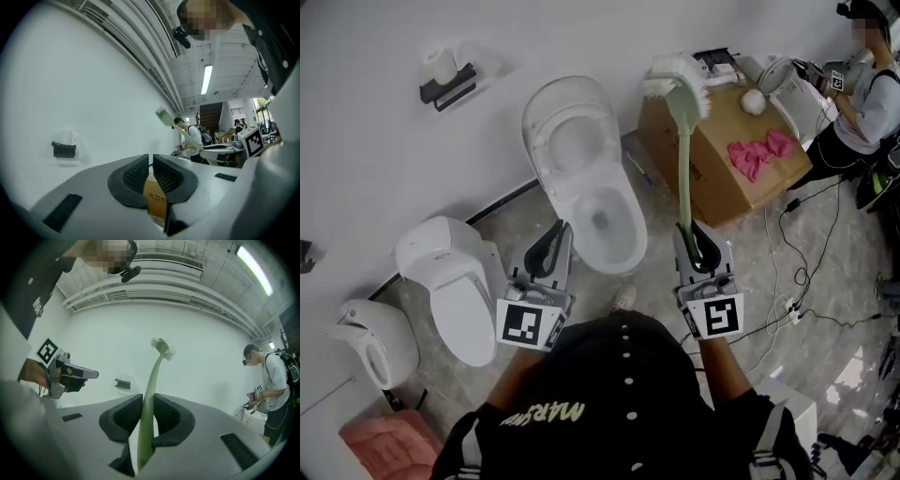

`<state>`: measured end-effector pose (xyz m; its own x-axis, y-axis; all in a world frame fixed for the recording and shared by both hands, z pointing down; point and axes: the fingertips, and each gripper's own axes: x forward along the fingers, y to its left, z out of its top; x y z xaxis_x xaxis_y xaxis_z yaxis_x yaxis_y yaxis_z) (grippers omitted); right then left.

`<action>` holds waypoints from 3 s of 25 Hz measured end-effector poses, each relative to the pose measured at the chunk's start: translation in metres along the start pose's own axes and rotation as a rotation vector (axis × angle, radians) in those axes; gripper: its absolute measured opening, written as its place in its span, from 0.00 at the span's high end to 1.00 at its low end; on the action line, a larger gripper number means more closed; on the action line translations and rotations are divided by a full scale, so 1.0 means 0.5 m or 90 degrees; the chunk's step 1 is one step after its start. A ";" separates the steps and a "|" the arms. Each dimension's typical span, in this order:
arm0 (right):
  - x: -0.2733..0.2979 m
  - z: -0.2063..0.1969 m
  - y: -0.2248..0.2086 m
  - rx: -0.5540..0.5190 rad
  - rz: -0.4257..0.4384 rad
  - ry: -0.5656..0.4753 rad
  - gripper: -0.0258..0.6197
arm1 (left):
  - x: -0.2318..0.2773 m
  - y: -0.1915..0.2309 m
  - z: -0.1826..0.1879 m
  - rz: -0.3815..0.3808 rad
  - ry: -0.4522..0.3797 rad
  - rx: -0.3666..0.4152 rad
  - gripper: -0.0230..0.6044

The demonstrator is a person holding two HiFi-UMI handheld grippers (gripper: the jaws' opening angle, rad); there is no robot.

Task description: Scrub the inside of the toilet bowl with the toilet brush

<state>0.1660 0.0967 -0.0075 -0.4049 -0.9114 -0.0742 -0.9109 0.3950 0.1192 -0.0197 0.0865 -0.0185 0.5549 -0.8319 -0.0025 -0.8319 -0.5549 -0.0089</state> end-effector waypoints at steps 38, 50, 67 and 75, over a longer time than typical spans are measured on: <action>0.238 -0.652 -0.014 0.053 0.082 0.333 0.83 | 0.240 0.175 -0.422 0.014 0.200 -0.097 0.91; 0.184 -1.008 0.059 0.073 0.130 0.483 0.83 | 0.239 0.143 -0.666 -0.003 0.242 -0.132 0.91; 0.157 -1.328 0.174 0.158 0.163 0.632 0.83 | 0.241 0.144 -0.847 0.011 0.250 -0.154 0.91; 0.169 -1.425 0.214 0.197 0.175 0.697 0.83 | 0.239 0.162 -0.872 0.013 0.261 -0.160 0.91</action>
<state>0.0910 -0.0208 0.7045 -0.4448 -0.3447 0.8266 -0.8447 0.4682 -0.2594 -0.0233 -0.0608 0.4163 0.5320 -0.7491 0.3947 -0.8466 -0.4802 0.2297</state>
